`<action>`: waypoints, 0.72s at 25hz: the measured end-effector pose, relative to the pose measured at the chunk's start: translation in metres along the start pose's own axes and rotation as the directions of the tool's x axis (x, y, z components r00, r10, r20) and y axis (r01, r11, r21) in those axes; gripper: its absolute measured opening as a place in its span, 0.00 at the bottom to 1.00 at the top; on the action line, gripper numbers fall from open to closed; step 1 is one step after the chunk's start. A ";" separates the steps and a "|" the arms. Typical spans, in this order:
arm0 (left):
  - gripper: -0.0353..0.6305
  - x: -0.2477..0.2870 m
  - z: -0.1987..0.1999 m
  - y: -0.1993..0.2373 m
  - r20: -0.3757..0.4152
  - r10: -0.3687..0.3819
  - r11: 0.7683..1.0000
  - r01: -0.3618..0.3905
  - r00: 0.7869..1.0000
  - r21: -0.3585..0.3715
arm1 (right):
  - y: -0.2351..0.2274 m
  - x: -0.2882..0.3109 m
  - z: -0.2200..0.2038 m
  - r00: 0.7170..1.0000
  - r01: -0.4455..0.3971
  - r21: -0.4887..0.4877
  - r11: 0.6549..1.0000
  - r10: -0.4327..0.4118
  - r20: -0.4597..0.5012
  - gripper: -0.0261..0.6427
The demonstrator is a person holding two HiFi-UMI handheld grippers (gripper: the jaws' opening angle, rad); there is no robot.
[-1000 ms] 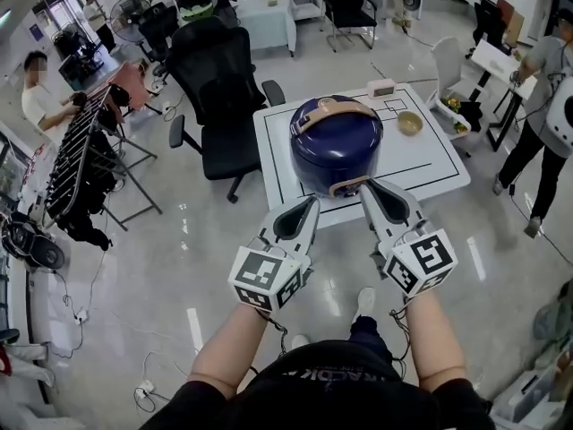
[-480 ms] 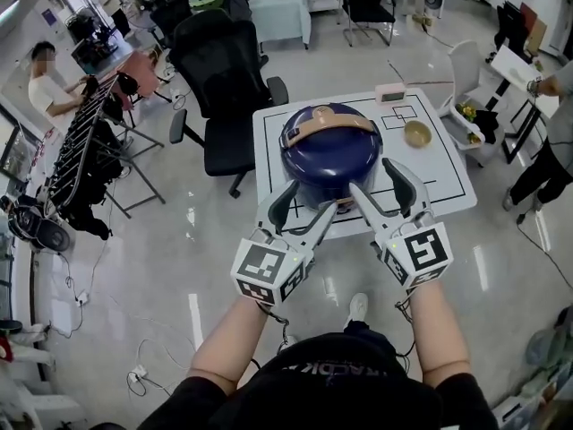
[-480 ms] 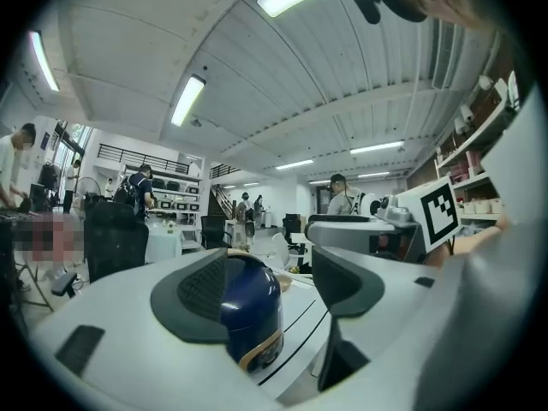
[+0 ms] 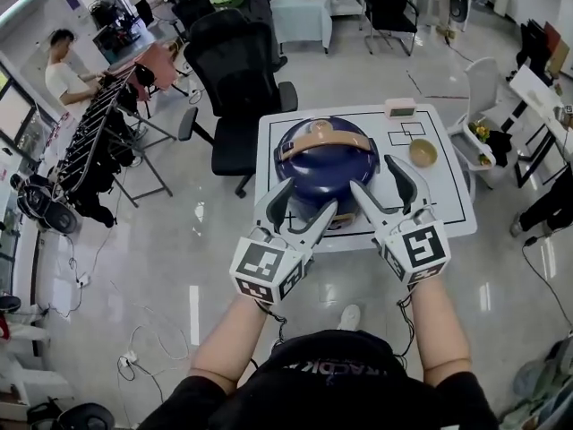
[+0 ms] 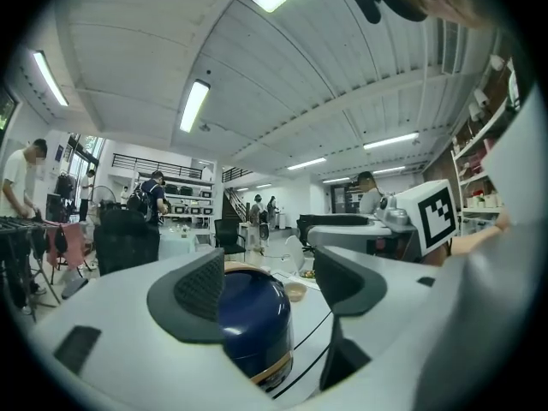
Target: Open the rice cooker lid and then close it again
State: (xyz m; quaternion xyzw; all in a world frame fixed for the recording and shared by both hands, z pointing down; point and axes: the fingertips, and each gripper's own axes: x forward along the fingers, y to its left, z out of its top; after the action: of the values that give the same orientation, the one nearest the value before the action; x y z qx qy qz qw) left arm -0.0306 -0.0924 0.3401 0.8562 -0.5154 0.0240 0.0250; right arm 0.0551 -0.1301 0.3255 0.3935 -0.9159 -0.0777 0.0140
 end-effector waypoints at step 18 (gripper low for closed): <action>0.53 0.044 0.009 -0.013 0.032 0.120 0.993 -0.120 0.992 -0.008 | -0.050 0.014 -0.008 0.994 -0.110 -0.032 0.993 0.111 0.007 0.45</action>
State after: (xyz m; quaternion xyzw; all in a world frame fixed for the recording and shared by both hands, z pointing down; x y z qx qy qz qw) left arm 0.0018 -0.1256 0.3342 0.8238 -0.5665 0.0099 0.0177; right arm 0.0816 -0.1753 0.3254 0.3415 -0.9350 -0.0929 0.0203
